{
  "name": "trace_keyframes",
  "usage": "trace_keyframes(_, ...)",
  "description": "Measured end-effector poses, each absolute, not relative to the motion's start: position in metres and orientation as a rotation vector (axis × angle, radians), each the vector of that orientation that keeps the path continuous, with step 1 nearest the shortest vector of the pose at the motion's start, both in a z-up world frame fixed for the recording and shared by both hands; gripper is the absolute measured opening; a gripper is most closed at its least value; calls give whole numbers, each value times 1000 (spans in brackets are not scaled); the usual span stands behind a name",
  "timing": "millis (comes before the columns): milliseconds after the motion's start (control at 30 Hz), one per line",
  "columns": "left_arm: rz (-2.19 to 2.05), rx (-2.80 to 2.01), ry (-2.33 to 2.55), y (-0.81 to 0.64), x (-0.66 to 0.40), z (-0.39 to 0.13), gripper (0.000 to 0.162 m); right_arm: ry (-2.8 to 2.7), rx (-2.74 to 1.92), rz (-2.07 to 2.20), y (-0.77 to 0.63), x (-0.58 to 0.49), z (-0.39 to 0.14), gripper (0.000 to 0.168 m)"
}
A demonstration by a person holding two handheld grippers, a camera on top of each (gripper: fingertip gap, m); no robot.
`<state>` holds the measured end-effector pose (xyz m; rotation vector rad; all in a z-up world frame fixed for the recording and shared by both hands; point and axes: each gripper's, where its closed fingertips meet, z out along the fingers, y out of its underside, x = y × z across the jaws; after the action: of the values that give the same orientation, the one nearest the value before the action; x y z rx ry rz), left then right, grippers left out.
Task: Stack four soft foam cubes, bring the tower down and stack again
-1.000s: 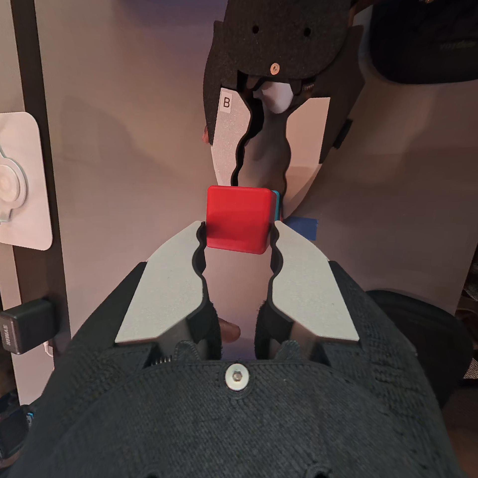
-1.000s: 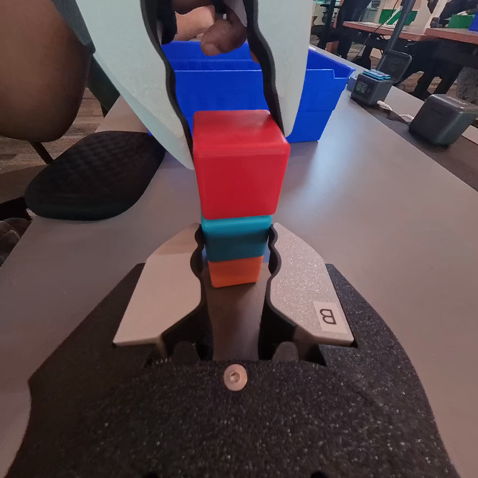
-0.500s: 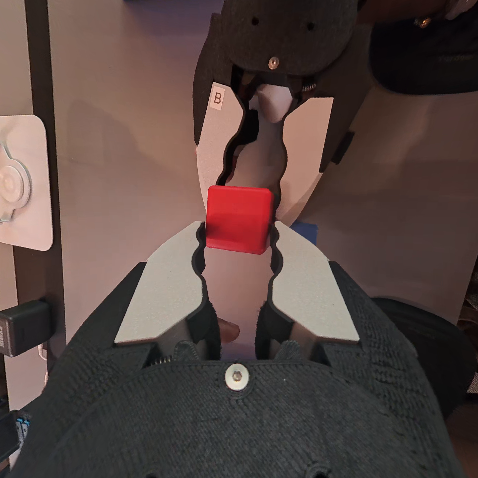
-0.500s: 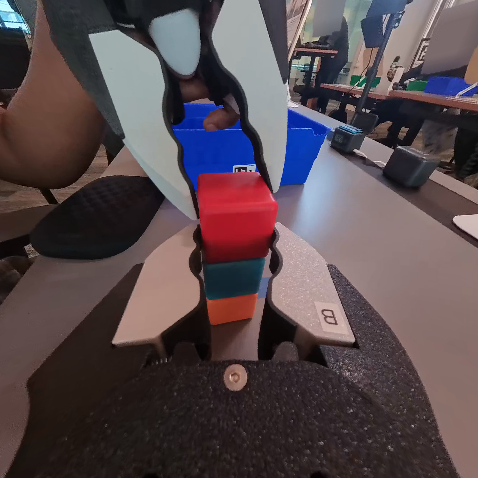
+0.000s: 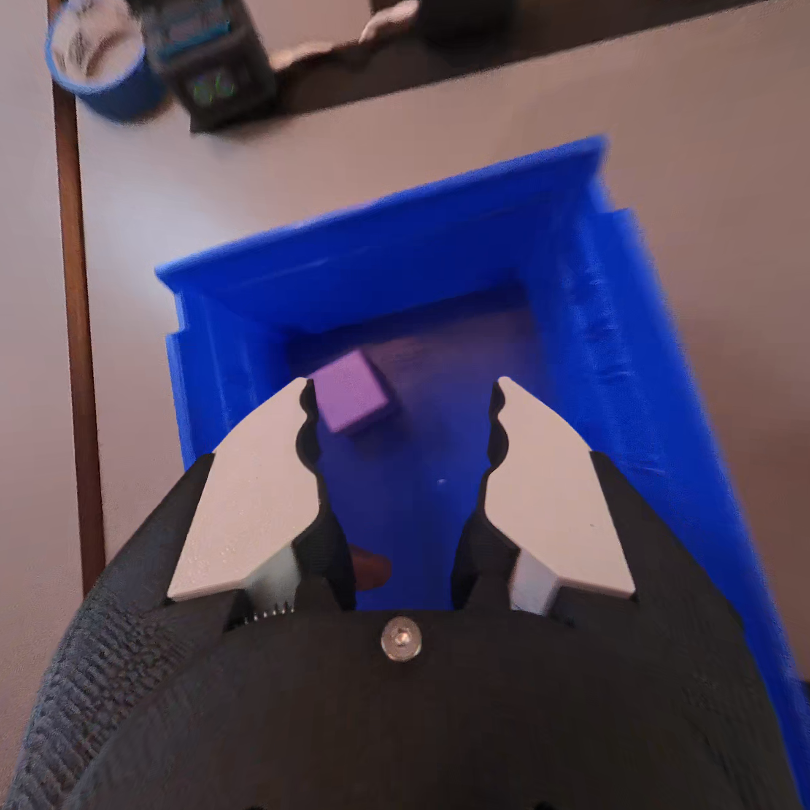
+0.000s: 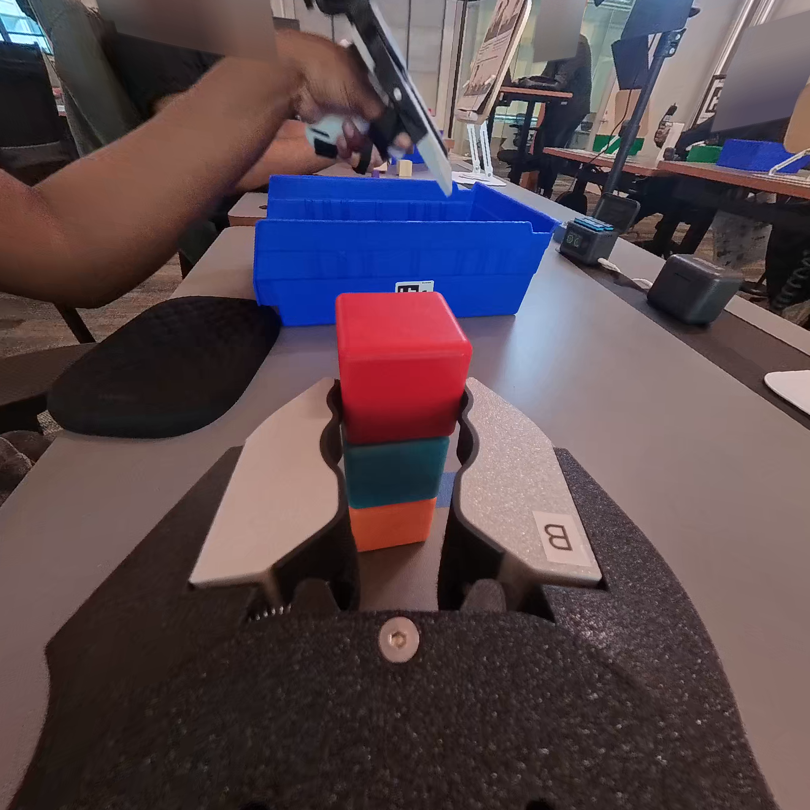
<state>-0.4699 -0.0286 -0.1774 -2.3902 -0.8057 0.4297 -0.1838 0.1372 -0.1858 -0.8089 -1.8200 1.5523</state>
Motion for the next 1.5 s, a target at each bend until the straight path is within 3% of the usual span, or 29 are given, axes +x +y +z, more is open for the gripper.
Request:
trace_keyframes(233, 474, -2492, -1031, -53, -503, -253, 78, -1814, -808, 1553, 138, -183, -186, 50)
trace_keyframes(300, 475, -2470, -1034, -53, -510, -263, 58, -1812, -808, 1554, 138, -183, -186, 50)
trace_keyframes(367, 439, -2435, -1001, -49, -508, -262, 57, -1810, -807, 1555, 138, -183, -186, 50)
trace_keyframes(567, 353, -2341, -510, 0, -457, -190, 55, -1808, -802, 1565, 137, -183, -185, 50)
trace_keyframes(700, 184, -2218, 159, 65, -342, -118, 55, -1808, -804, 1564, 137, -183, -186, 50)
trace_keyframes(800, 24, -2123, 608, 97, -242, -93, 55, -1809, -804, 1564, 137, -183, -186, 50)
trace_keyframes(933, -98, -2154, 868, 120, -180, -103, 55, -1809, -805, 1561, 137, -183, -186, 50)
trace_keyframes(1500, -315, -2215, 1108, 144, -166, -142, 54, -1816, -799, 1561, 137, -183, -186, 50)
